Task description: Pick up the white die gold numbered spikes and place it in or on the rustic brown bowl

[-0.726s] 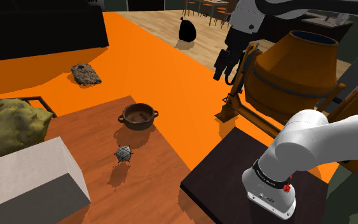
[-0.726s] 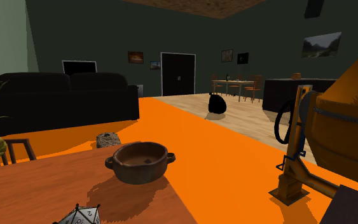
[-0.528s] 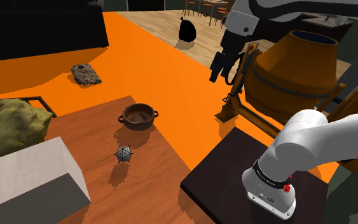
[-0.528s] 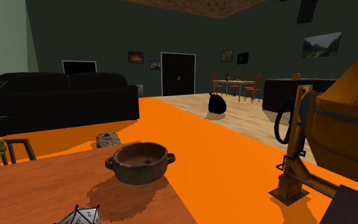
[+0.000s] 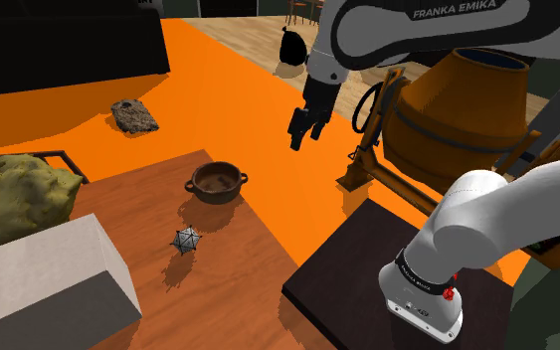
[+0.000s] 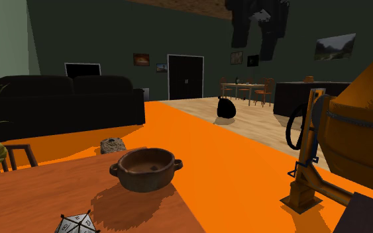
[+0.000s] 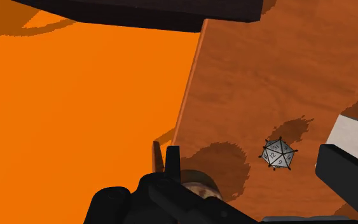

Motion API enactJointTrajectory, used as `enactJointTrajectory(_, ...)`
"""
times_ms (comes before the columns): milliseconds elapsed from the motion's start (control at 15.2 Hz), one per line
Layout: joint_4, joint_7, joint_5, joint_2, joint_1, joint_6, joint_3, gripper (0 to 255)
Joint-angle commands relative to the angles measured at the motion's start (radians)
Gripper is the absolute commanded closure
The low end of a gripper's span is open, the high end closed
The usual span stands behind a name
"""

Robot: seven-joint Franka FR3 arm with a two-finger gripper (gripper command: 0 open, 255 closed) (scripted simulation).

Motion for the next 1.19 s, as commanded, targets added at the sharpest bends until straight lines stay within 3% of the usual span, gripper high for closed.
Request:
enactJointTrajectory(0, 0.003, 0.018, 0.013, 0.071, 0.013, 0.066, 0.028, 0)
enactJointTrajectory(594, 0.103, 0.109, 0.014, 0.393, 0.055, 0.28, 0.135, 0)
enactJointTrajectory(1122, 0.273, 0.223, -0.068, 0.705, 0.097, 0.407, 0.193, 0)
